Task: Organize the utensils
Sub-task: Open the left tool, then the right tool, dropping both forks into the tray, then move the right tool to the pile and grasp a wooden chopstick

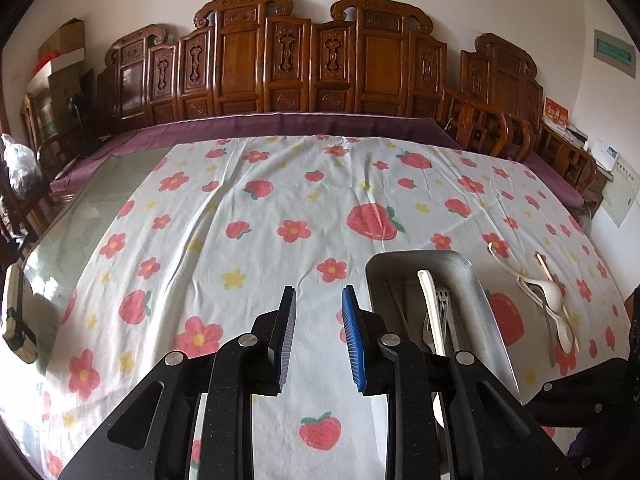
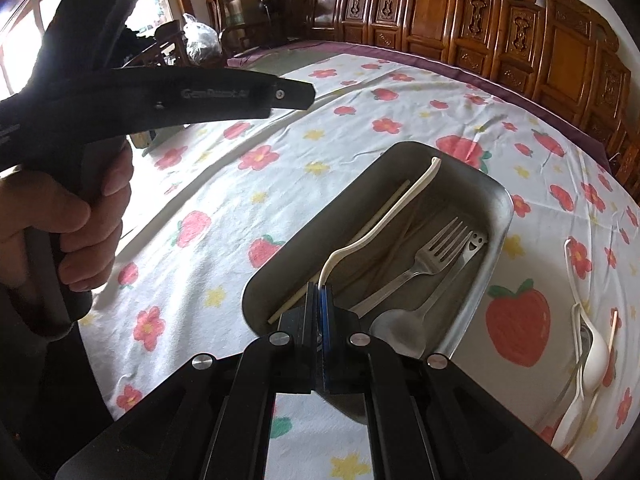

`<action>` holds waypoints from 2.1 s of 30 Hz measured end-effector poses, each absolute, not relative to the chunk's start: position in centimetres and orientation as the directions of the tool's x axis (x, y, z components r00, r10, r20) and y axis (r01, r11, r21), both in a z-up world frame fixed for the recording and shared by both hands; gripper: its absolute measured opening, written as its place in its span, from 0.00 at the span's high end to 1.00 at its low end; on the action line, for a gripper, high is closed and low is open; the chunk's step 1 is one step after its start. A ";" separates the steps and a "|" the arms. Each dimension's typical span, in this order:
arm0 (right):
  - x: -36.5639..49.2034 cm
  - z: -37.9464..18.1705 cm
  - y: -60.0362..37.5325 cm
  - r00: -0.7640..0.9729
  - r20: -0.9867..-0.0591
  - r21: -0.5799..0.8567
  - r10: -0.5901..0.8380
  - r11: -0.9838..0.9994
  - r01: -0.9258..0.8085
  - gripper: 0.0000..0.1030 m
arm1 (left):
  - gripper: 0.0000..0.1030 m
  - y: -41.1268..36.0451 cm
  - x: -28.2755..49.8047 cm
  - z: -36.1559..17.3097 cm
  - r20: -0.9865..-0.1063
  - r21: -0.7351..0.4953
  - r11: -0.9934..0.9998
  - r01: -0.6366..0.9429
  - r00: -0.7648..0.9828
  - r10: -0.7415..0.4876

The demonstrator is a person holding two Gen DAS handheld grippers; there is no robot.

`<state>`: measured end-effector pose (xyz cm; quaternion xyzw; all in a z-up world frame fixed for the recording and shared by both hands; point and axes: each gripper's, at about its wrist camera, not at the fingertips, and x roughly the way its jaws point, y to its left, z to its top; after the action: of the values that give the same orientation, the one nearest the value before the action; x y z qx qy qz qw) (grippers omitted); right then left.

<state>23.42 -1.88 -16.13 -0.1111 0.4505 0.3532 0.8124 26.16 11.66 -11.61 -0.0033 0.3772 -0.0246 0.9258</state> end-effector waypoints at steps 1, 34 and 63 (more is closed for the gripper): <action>23.5 -16.2 -1.9 0.346 -0.811 0.138 0.473 0.728 -0.672 0.97 | 0.79 11.6 26.2 -11.6 -0.700 -0.022 0.999 0.042 0.713 -0.045; 22.1 -12.5 -15.6 0.571 -0.728 0.110 0.380 0.886 -0.450 0.26 | 0.45 8.1 25.1 -11.4 -0.691 0.006 0.994 0.110 0.719 -0.075; 23.7 -19.2 -29.7 0.523 -0.834 0.074 0.177 0.975 -0.212 0.60 | 0.26 -3.6 20.4 -12.5 -0.707 0.043 0.947 0.317 0.680 -0.195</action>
<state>23.74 -29.72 -19.20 -0.0185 0.4753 0.1114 0.8725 20.40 -3.61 -12.52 0.0811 0.3749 -0.1404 0.9128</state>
